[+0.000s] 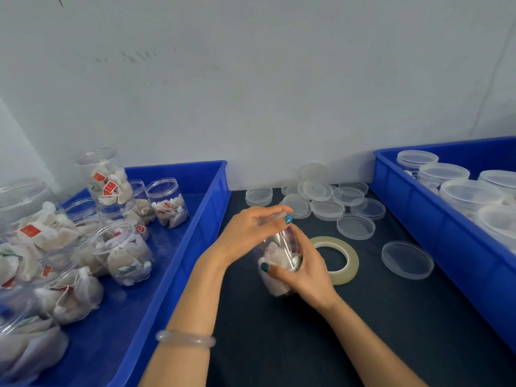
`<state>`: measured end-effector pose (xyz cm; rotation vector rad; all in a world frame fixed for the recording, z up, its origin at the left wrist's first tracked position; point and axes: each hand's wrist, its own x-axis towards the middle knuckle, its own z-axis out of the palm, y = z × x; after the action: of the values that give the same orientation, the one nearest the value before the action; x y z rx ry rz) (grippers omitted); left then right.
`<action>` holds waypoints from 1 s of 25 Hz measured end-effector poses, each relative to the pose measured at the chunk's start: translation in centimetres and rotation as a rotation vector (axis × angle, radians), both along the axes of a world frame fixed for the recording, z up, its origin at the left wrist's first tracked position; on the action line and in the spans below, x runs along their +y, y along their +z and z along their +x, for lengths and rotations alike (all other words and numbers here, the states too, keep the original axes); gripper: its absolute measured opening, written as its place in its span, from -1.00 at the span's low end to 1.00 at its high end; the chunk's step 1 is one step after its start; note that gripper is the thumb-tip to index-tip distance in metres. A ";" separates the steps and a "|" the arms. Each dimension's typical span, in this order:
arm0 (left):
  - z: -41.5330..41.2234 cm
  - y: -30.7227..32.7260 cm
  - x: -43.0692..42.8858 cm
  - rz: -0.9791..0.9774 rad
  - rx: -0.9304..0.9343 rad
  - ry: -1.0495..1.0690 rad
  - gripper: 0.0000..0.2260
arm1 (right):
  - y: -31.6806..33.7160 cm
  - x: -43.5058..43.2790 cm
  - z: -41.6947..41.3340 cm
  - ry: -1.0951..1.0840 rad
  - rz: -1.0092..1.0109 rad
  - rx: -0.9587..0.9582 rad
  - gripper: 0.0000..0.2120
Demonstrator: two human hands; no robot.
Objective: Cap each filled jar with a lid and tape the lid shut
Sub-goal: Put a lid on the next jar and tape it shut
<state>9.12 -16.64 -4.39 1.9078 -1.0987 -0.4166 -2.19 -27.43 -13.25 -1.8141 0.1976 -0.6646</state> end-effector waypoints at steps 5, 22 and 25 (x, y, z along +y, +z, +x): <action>-0.4 0.2 0.5 -0.117 0.240 -0.156 -0.63 | 0.8 -1.2 -0.5 0.470 0.541 0.042 -0.33; -0.4 -1.2 1.1 -0.309 0.139 -0.089 -0.65 | 3.3 -4.5 -2.0 -0.005 0.308 0.174 -0.82; -0.4 -2.2 0.5 -0.152 -0.143 0.083 -0.65 | 3.2 -7.8 -3.7 -0.062 -0.105 0.371 -0.80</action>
<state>8.73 -16.16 -6.61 1.8633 -1.1062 -0.1479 -5.89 -35.27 -10.05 -2.0298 0.4748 -0.3815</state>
